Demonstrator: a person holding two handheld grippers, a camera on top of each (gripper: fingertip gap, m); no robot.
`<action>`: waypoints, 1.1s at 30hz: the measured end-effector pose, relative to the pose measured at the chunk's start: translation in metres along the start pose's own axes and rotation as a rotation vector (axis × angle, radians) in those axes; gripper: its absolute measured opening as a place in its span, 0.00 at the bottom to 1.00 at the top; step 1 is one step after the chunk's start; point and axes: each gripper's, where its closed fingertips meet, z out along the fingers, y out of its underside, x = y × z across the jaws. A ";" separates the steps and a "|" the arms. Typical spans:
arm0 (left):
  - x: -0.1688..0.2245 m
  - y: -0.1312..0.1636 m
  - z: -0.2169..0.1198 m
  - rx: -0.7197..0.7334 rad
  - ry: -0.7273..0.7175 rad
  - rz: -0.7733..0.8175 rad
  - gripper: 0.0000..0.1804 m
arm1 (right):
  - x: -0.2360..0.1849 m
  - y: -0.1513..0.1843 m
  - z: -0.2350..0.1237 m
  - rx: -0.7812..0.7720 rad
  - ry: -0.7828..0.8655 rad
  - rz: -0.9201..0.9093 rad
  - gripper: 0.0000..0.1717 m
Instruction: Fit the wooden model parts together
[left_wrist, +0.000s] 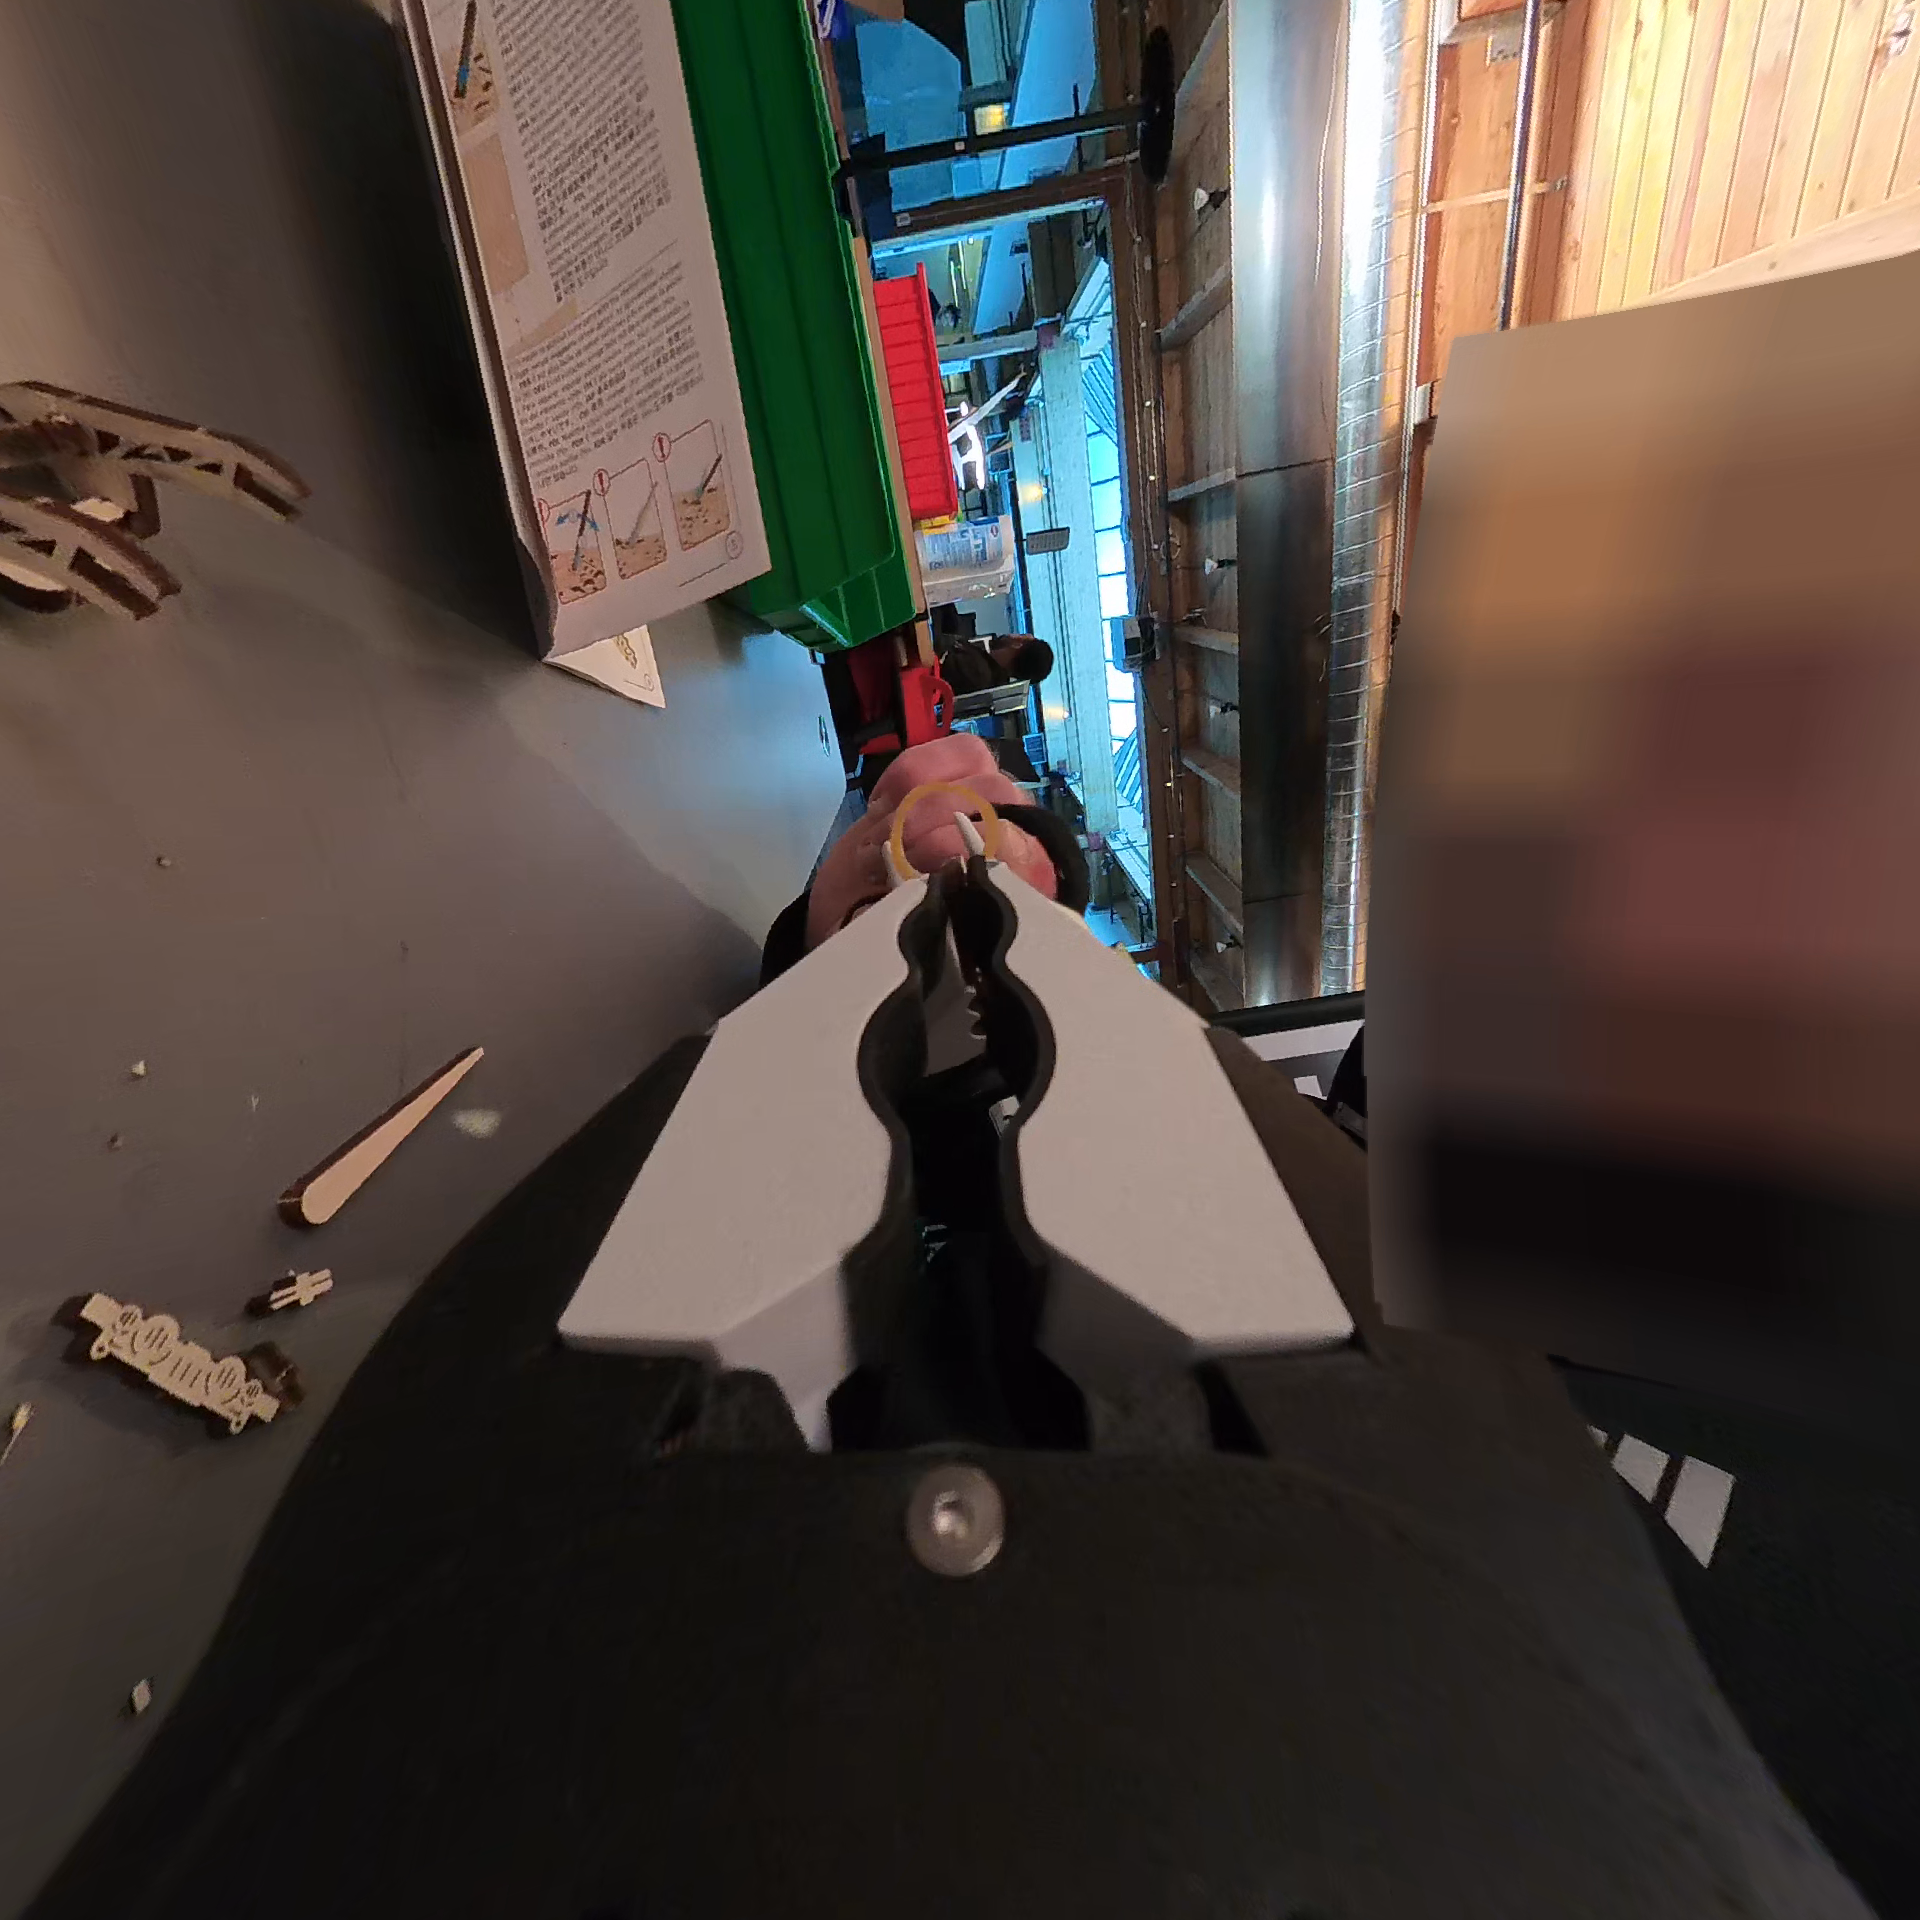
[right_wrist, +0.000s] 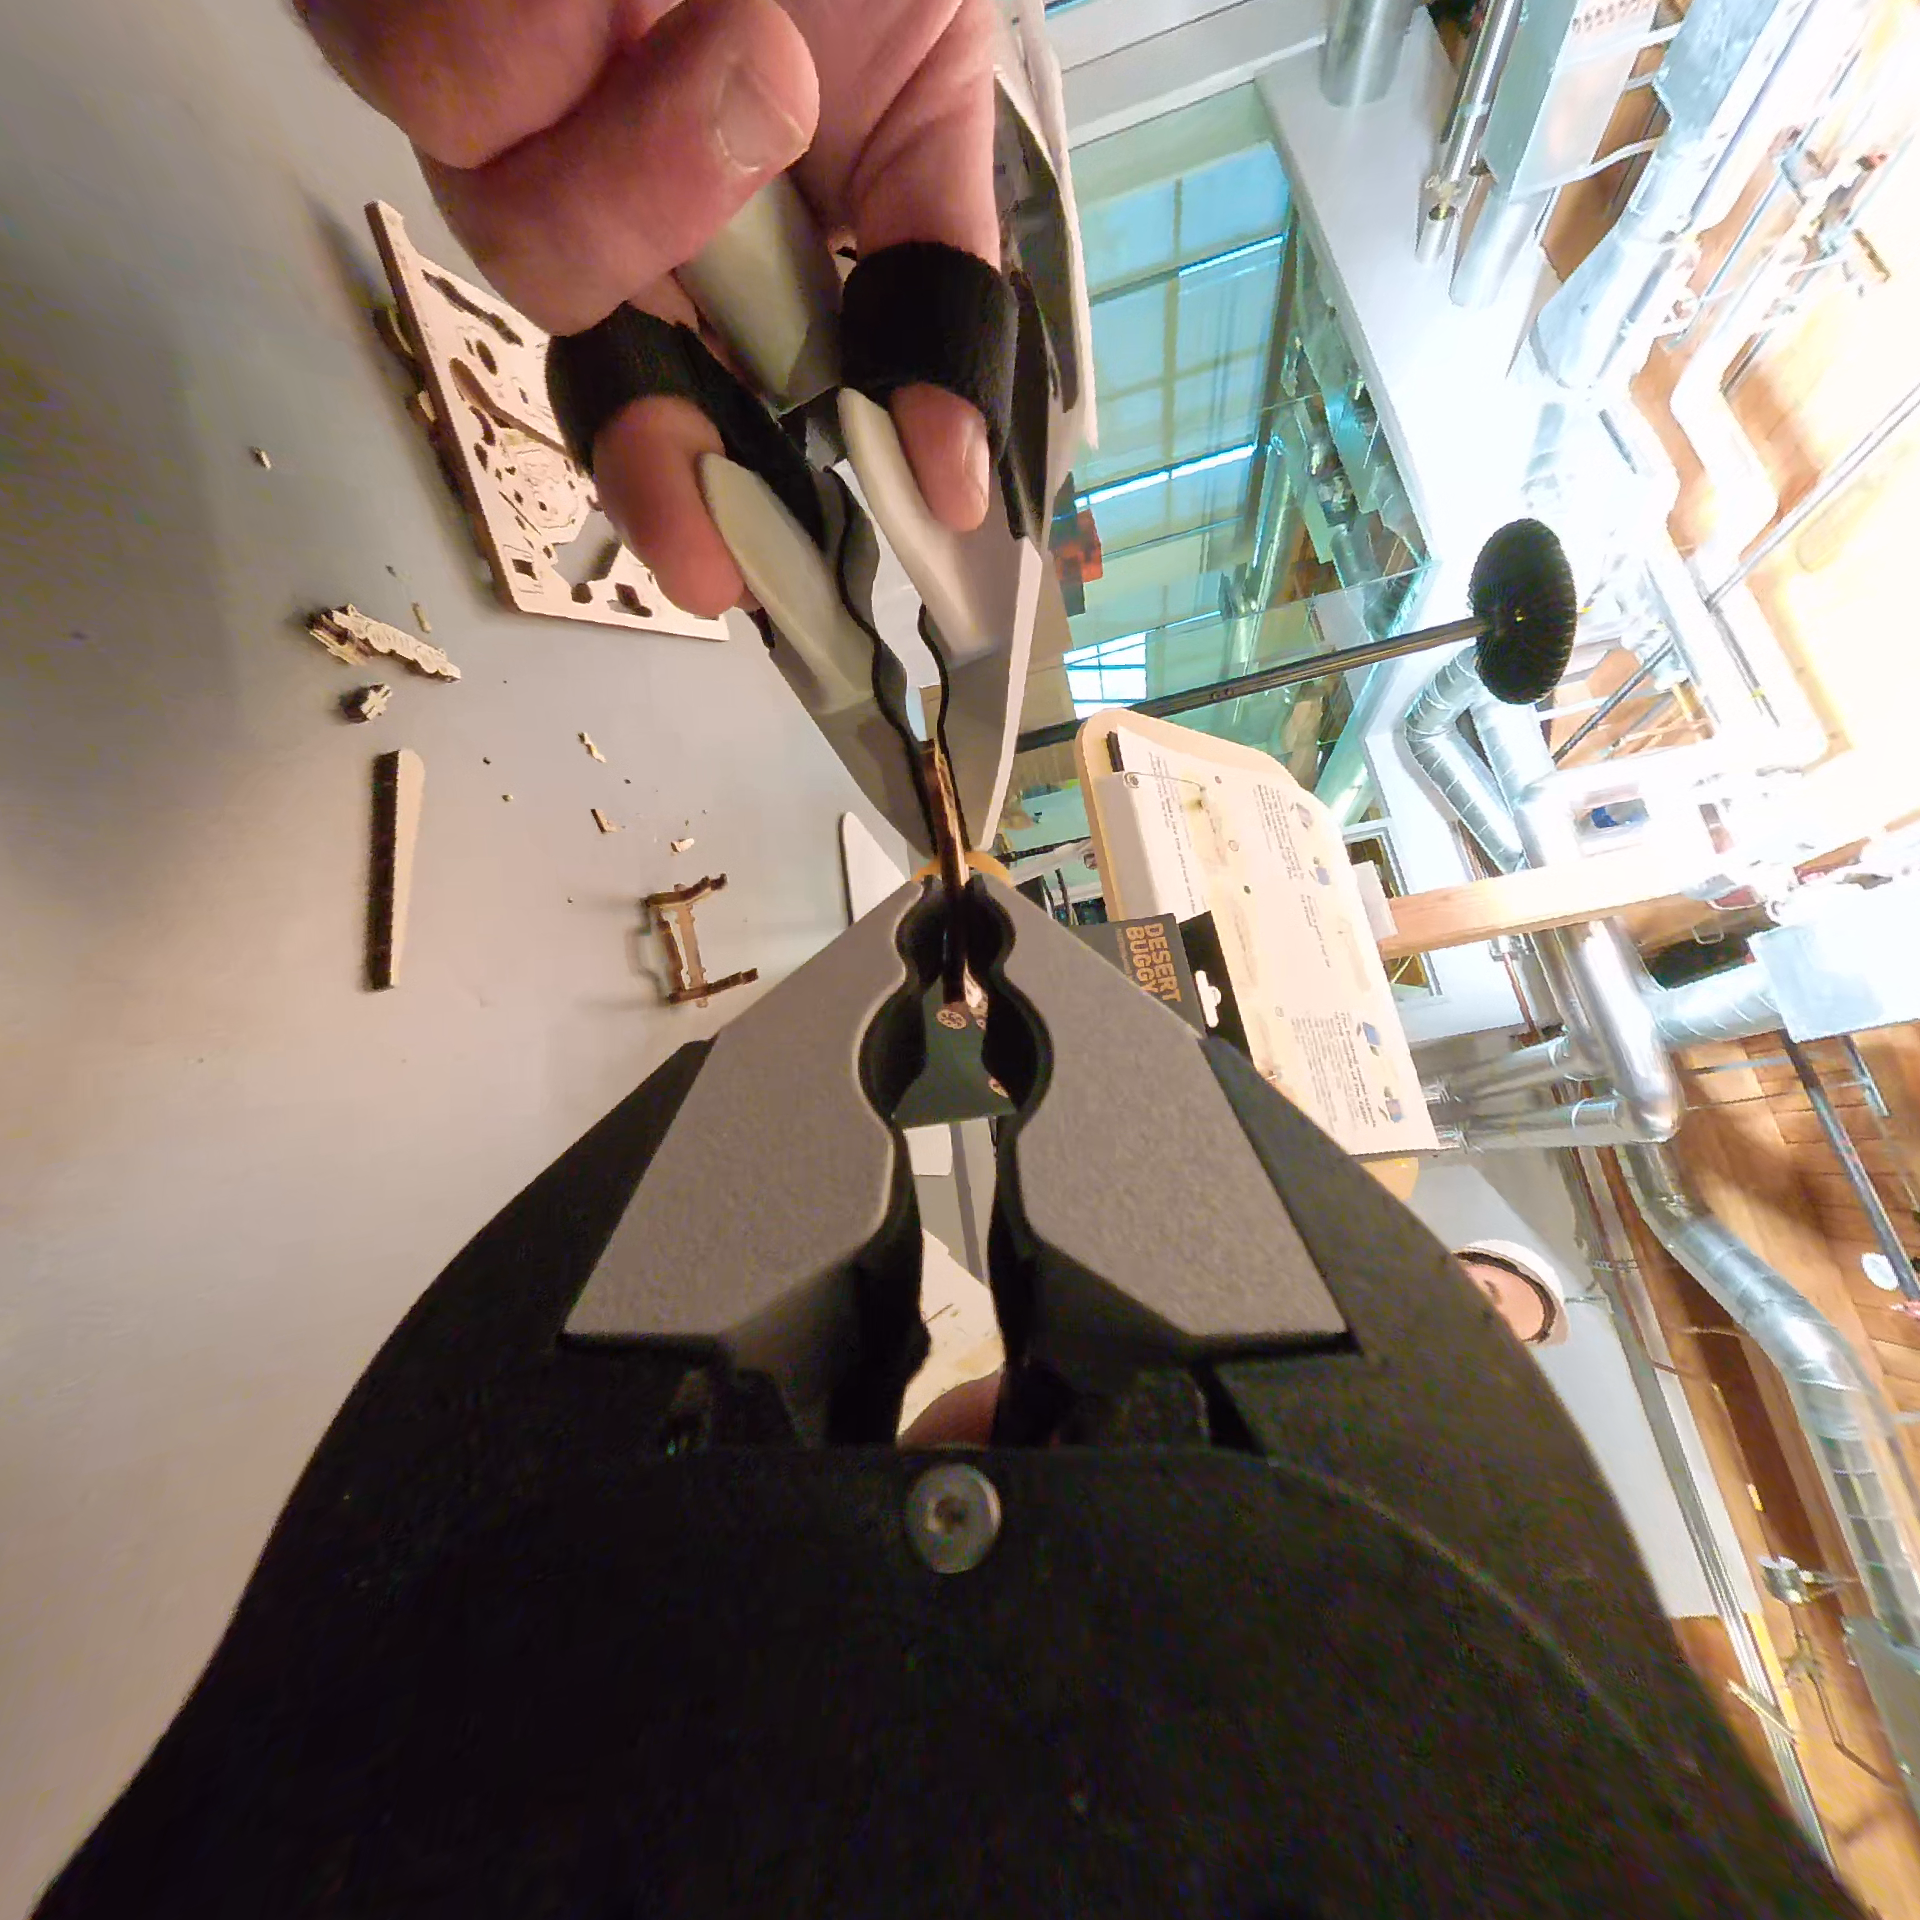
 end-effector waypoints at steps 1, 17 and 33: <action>-0.001 0.000 0.000 0.009 -0.002 -0.001 0.01 | 0.000 0.000 0.000 -0.003 -0.001 -0.001 0.00; 0.003 -0.008 0.001 0.047 -0.021 0.102 0.03 | 0.004 0.003 0.003 0.008 0.010 0.071 0.00; -0.013 -0.006 -0.011 0.082 -0.087 0.097 0.01 | -0.006 0.016 0.018 -0.078 -0.028 0.105 0.02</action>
